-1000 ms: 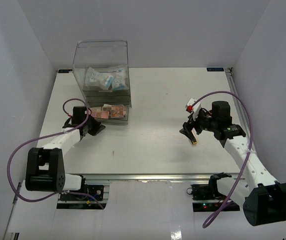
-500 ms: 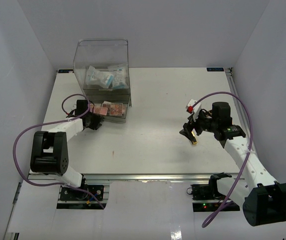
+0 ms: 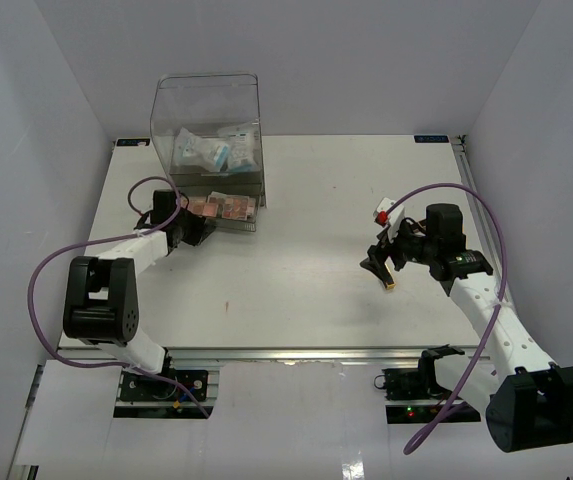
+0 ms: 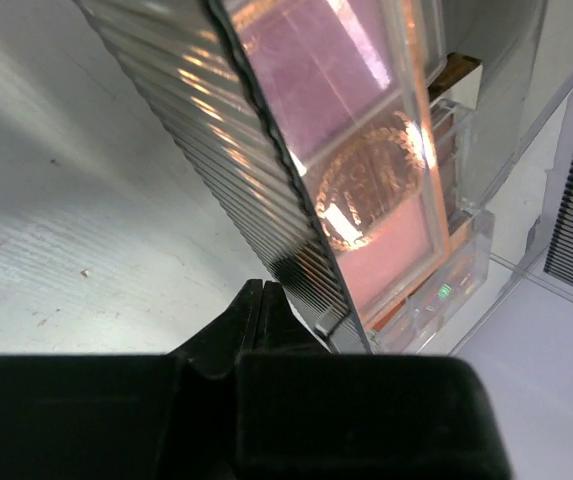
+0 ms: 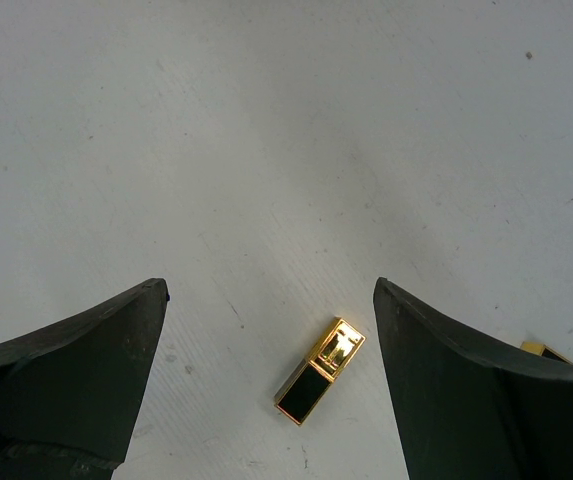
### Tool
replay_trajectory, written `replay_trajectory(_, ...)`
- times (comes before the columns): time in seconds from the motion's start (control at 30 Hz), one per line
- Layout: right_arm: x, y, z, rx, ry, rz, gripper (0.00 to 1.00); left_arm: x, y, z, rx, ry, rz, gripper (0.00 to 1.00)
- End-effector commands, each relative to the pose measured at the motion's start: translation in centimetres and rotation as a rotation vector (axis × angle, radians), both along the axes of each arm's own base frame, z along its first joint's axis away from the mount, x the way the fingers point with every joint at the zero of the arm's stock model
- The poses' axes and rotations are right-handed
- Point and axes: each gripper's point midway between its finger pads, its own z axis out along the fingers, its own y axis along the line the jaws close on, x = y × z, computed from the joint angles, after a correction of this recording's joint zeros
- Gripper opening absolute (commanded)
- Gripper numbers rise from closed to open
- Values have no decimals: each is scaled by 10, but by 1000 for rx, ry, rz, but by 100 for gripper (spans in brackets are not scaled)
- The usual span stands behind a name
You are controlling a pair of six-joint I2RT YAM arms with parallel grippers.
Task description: Organize the makeup
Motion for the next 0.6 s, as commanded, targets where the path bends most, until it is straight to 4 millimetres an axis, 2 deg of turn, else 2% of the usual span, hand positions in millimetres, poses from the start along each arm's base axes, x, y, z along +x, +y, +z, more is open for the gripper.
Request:
replay_trajectory(0.0, 2, 1, 8, 19, -29, 7, 90, 31, -14, 29, -82, -117, -17, 6)
replay_trajectory(0.17, 3, 0, 6, 17, -26, 1, 90, 46, -24, 47, -126, -198, -58, 19)
replay_trajectory(0.3, 3, 0, 7, 18, -26, 2, 90, 45, -35, 68, -163, -307, -121, 20)
replay_trajectory(0.43, 3, 0, 7, 21, -24, 2, 90, 33, -40, 77, -162, -378, -170, 7)
replay_trajectory(0.5, 3, 0, 7, 22, -26, 2, 90, 26, -39, 73, -149, -383, -176, 0)
replay_trajectory(0.57, 2, 0, 8, 24, -25, 4, 90, 21, -39, 65, -147, -372, -179, 0)
